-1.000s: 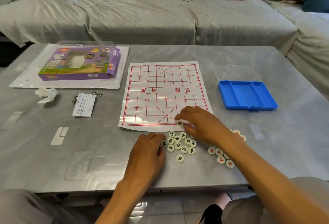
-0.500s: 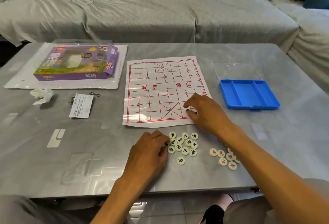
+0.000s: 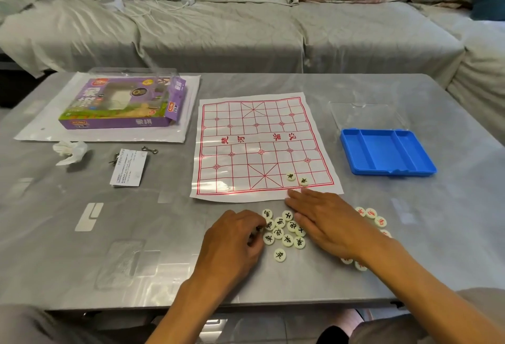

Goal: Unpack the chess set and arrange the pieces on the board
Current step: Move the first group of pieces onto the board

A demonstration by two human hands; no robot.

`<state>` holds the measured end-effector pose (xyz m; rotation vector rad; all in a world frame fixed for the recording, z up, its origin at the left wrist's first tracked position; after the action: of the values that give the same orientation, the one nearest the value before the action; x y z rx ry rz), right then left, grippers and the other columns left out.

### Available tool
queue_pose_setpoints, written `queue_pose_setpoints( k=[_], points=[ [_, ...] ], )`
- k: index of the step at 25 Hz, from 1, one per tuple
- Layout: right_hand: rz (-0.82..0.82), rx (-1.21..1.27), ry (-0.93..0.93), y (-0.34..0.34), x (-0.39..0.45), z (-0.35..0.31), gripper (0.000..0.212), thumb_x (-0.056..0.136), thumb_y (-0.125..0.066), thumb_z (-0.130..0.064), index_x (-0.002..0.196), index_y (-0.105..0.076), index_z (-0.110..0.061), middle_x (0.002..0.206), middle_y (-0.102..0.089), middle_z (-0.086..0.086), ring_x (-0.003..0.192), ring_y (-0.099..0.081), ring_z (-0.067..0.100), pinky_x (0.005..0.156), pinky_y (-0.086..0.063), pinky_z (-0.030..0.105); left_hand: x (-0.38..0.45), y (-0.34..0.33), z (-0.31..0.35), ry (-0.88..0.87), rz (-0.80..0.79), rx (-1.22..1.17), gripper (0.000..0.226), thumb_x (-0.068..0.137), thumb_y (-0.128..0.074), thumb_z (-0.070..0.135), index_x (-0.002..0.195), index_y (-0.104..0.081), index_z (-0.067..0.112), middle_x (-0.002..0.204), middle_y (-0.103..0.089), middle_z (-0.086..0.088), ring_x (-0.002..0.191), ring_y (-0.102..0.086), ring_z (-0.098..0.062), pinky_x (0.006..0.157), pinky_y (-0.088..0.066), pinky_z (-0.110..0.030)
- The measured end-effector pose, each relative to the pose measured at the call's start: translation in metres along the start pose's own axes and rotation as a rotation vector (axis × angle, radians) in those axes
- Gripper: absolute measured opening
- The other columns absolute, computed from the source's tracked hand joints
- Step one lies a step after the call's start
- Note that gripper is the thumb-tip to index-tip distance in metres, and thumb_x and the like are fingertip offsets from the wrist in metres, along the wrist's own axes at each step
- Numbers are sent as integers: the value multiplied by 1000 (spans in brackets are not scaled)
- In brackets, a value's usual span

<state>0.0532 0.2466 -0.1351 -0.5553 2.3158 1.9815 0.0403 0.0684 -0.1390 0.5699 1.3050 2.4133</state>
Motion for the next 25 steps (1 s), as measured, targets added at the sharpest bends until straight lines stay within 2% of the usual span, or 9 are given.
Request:
queue_pose_setpoints(
  k=[3,7,11,13,14,16,18,21,25],
  points=[
    [-24,-5,-2,-2,-9,-9,57,98,-10,-50,151,-17,-32,159,-10,-13,146,-7,8,117,-8,30,0,14,-2,66,71,-66,10,87,-65,34,95,-69,31,94,-69,18,80,-56,-3,68,-38,-9],
    [-2,50,-46,5,-21,-19,56,98,-12,-53,151,-16,-35,157,-21,-11,145,-15,9,116,-9,28,39,39,-5,119,159,-53,16,86,-67,28,102,-70,27,103,-71,10,85,-62,-10,73,-50,-20],
    [23,90,-45,4,-35,-36,72,85,2,-60,149,-18,-35,156,-25,-12,144,-21,9,115,-15,30,77,22,-16,176,-1,86,21,92,-59,30,109,-67,24,113,-69,4,96,-60,-16,79,-46,-24],
    [77,127,-69,3,-37,-30,55,97,-15,-53,148,-23,-35,154,-28,-11,140,-27,10,113,-20,28,77,16,-18,177,-31,121,24,94,-54,33,113,-65,23,120,-65,4,102,-57,-15,79,-44,-24],
    [124,152,-91,6,-38,-23,47,101,-26,-43,147,-27,-35,153,-31,-11,138,-30,10,112,-23,26,72,20,-15,164,22,122,27,94,-54,34,117,-63,22,125,-61,4,108,-54,-16,83,-45,-26],
    [171,167,-128,8,-41,-9,47,99,-38,-27,144,-31,-36,153,-31,-12,138,-29,9,111,-25,23,51,29,-3,119,121,55,32,92,-56,37,121,-61,24,127,-58,6,114,-53,-15,88,-44,-25],
    [144,167,-113,7,-40,-3,48,96,-44,-27,142,-35,-38,151,-31,-15,136,-30,8,109,-28,23,22,23,17,25,13,19,39,89,-55,49,124,-57,30,124,-55,13,113,-49,-9,87,-39,-20],
    [139,143,-34,4,-32,-10,39,96,-47,-32,134,-48,-36,141,-41,-13,125,-40,9,97,-40,22,-14,-3,32,-21,-176,30,48,84,-54,60,125,-52,36,122,-44,16,110,-40,-3,82,-34,-11],
    [171,139,-20,2,-26,-10,30,96,-48,-37,126,-54,-34,130,-49,-13,114,-45,8,90,-43,22,-24,-9,25,4,-120,-53,26,90,-60,41,114,-63,29,113,-49,11,99,-45,-4,69,-30,-3]
  ],
)
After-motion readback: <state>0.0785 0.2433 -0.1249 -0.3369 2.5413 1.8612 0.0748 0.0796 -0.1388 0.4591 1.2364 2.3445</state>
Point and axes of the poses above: each hand's wrist, its own x-axis towards the middle knuckle, its own y-axis out of the back of the hand, z = x × y, the point moved 6 cm from there along x, towards the middle knuckle
